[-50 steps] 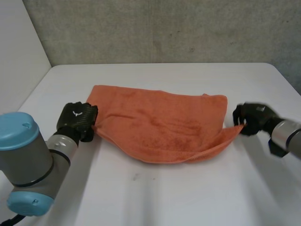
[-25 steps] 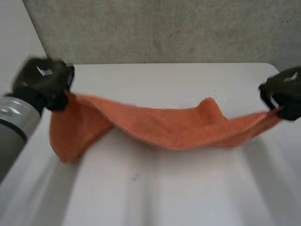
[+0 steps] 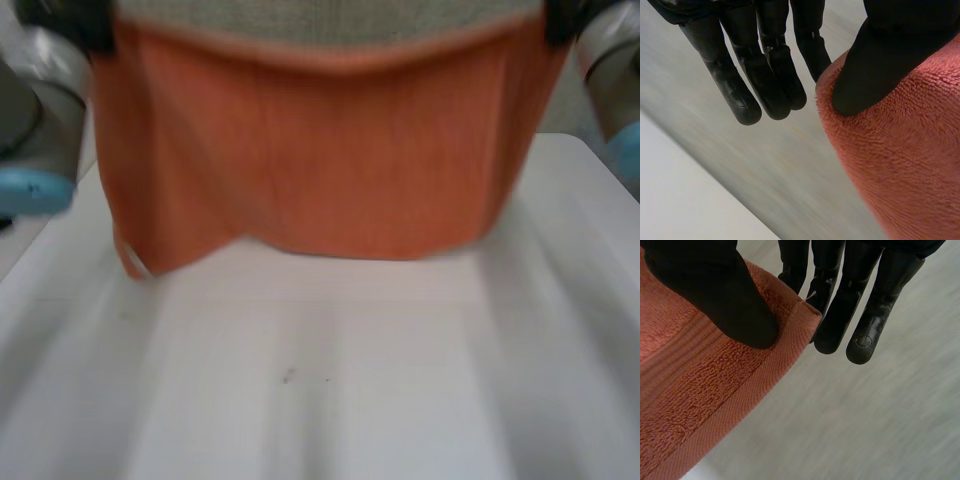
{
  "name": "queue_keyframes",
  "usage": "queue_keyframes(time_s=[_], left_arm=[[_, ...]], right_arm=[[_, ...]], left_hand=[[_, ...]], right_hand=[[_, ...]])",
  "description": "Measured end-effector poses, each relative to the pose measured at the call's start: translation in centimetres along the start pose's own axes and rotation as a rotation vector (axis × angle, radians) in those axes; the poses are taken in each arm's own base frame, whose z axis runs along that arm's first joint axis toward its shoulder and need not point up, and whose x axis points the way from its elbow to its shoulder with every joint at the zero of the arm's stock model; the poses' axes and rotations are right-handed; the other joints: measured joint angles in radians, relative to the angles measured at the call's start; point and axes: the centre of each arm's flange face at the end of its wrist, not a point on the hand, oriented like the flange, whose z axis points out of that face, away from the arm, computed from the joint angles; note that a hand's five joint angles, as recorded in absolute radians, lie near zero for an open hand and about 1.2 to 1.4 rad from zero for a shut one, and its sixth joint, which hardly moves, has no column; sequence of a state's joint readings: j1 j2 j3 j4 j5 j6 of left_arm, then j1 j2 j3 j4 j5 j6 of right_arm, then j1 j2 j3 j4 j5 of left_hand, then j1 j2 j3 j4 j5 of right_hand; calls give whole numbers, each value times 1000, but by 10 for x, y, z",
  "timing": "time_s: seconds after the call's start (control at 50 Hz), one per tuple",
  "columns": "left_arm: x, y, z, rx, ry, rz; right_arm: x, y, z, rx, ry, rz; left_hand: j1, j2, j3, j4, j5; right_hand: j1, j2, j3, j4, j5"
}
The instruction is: Fold the laundry
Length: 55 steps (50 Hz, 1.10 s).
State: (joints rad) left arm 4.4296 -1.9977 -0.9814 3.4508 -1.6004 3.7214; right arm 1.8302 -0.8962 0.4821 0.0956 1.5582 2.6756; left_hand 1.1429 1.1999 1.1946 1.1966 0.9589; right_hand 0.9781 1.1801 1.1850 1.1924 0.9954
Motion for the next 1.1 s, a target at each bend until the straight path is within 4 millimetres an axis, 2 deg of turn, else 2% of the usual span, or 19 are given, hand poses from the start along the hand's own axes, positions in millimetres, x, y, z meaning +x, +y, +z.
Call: queue_keyframes(time_s=[0.02, 0.06, 0.12, 0.16, 0.24, 0.26, 0.42, 0.44, 0.46, 0.48, 0.52, 0.6, 0.78, 0.88, 0.9, 0.92, 0.96, 0.98, 1.1], left_arm=[[-14, -22, 6, 98, -70, -10], [-24, -39, 7, 174, -125, -21], [-29, -45, 3, 208, -152, -28], [-24, -38, -7, 188, -146, -32], [-3, 1, -33, 54, -70, -27], [6, 19, -46, -10, -32, -23], [50, 101, -110, -302, 142, -5], [50, 101, -110, -302, 142, -5], [64, 126, -130, -387, 196, -1], [71, 137, -141, -429, 223, 1], [75, 143, -146, -449, 237, 2], [91, 166, -175, -558, 308, 10], [80, 150, -191, -603, 338, 19], [64, 126, -203, -640, 362, 19], [61, 121, -207, -658, 377, 19], [59, 118, -210, -671, 389, 18], [58, 116, -214, -687, 406, 17], [57, 113, -217, -701, 425, 13], [60, 109, -222, -711, 489, -7]], right_arm=[[10, -19, 2, 91, 41, 41], [18, -35, -1, 163, 65, 72], [22, -43, -8, 206, 65, 91], [16, -39, -22, 208, 23, 98], [-5, -14, -46, 141, -89, 96], [-15, 0, -55, 99, -140, 97], [-59, 70, -99, -140, -352, 118], [-59, 70, -99, -140, -352, 118], [-71, 92, -110, -222, -395, 124], [-78, 107, -117, -277, -420, 125], [-82, 114, -120, -307, -434, 125], [-96, 148, -142, -490, -510, 111], [-78, 161, -154, -615, -501, 103], [-57, 164, -156, -637, -451, 104], [-53, 165, -157, -640, -444, 102], [-52, 166, -158, -644, -441, 101], [-50, 168, -158, -647, -437, 98], [-48, 170, -158, -650, -433, 95], [-45, 174, -159, -657, -429, 85]], left_hand=[[0, 0, 0, 0, 0], [0, 0, 0, 0, 0], [0, 0, 0, 0, 0], [0, 0, 0, 0, 0], [0, 0, 0, 0, 0], [0, 0, 0, 0, 0], [0, 0, 0, 0, 0], [0, 0, 0, 0, 0], [0, 0, 0, 0, 0], [0, 0, 0, 0, 0], [0, 0, 0, 0, 0], [0, 0, 0, 0, 0], [0, 0, 0, 0, 0], [0, 0, 0, 0, 0], [-77, -96, -95, -78, -60], [-287, -282, -276, -280, -241], [-385, -392, -384, -374, -326], [-539, -557, -542, -551, -494], [-586, -648, -632, -644, -582]], right_hand=[[0, 0, 0, 0, 0], [0, 0, 0, 0, 0], [0, 0, 0, 0, 0], [0, 0, 0, 0, 1], [0, 0, 3, 0, 1], [0, 0, 3, 0, 1], [0, 0, 3, 0, 2], [0, 0, 3, 0, 2], [0, 0, 3, 0, 2], [0, 0, 3, 0, 2], [0, 0, 3, 0, 2], [0, 0, 3, 0, 2], [0, 0, 3, 0, 2], [0, 0, 3, 0, 2], [0, 0, 3, 0, 2], [0, 0, 3, 0, 2], [0, 0, 3, 0, 2], [0, 0, 3, 0, 2], [0, 0, 3, 0, 2]])
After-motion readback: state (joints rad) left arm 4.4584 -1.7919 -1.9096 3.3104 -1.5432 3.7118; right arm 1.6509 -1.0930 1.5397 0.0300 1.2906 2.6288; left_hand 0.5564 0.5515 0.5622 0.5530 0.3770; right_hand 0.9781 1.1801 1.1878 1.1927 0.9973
